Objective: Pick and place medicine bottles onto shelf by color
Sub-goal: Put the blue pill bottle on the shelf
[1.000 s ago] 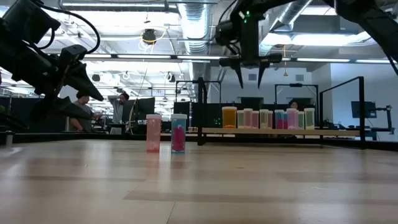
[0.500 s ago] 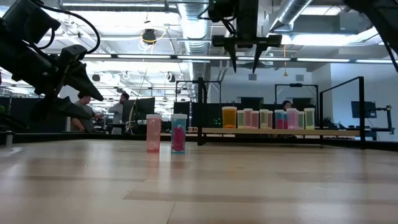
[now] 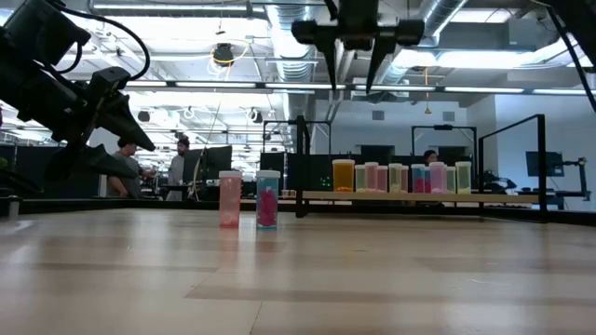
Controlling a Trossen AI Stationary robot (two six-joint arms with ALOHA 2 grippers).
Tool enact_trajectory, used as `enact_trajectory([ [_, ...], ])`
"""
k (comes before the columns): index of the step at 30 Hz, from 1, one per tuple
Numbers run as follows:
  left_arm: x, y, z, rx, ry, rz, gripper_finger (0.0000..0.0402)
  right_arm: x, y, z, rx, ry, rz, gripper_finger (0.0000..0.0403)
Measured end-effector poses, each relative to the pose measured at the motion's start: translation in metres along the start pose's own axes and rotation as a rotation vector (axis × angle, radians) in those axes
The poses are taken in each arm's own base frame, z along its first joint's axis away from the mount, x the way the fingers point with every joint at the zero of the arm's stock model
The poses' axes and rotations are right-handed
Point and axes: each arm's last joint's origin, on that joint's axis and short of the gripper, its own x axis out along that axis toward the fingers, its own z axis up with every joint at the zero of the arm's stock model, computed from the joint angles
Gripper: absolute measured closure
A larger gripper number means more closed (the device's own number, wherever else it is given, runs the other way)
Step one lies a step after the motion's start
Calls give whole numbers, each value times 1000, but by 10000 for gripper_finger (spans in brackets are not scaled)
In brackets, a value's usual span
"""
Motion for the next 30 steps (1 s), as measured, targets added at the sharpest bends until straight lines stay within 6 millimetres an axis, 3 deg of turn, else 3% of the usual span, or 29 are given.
enact_trajectory([
  [6,0,0,0,0,1,0,137,21,11,-50,60,15,6,155],
  [12,0,0,0,0,1,-1,137,45,21,-80,-23,82,11,153],
  [21,0,0,0,0,2,-1,137,68,37,-93,-430,156,82,152],
  [30,0,0,0,0,1,-1,137,68,45,-104,-878,121,226,152],
])
